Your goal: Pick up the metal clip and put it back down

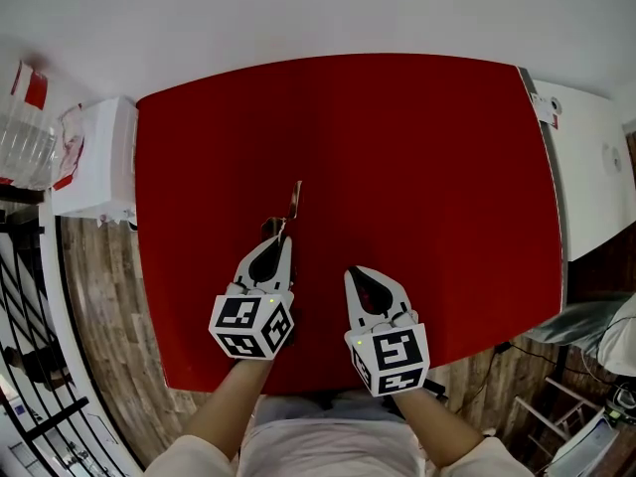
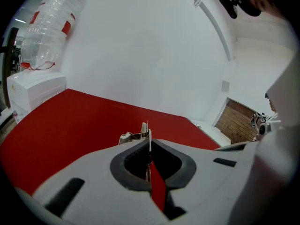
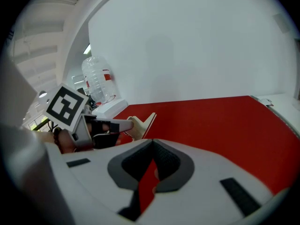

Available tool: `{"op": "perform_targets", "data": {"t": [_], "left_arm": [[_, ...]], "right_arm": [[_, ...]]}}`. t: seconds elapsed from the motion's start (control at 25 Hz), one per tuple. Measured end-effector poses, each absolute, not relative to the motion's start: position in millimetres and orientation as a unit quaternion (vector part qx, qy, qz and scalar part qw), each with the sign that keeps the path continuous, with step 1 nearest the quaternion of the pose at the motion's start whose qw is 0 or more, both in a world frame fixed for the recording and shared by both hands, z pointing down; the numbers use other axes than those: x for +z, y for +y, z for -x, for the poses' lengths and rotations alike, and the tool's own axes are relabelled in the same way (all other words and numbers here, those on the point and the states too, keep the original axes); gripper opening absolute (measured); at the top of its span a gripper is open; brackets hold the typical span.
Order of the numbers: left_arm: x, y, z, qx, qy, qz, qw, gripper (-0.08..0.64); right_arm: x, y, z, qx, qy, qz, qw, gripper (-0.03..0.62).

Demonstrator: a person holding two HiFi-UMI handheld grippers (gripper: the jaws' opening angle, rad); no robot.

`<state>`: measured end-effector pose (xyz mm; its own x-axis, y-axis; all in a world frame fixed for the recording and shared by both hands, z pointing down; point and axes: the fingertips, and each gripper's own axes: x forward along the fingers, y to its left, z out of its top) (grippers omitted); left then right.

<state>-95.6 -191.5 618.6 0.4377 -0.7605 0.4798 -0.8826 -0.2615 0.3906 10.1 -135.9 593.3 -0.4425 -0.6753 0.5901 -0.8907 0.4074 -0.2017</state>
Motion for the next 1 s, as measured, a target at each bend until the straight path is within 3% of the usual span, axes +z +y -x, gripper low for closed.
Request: {"op": "perform_targets", "data": {"t": [0.6, 1.0], "left_arm": [[678.5, -205.6, 95.9, 0.112, -0.524, -0.751, 0.385, 0.009], [689.2, -211.3, 106.1, 0.154, -0.538, -0.739, 0.375, 0.025]], "right_arm": [[613.5, -138.6, -0.9, 0.266, -0.813, -0.467, 0.224, 0.008], [615.4, -144.0, 1.2, 0.272, -0.814, -0.463, 0.220, 0.006]]}}
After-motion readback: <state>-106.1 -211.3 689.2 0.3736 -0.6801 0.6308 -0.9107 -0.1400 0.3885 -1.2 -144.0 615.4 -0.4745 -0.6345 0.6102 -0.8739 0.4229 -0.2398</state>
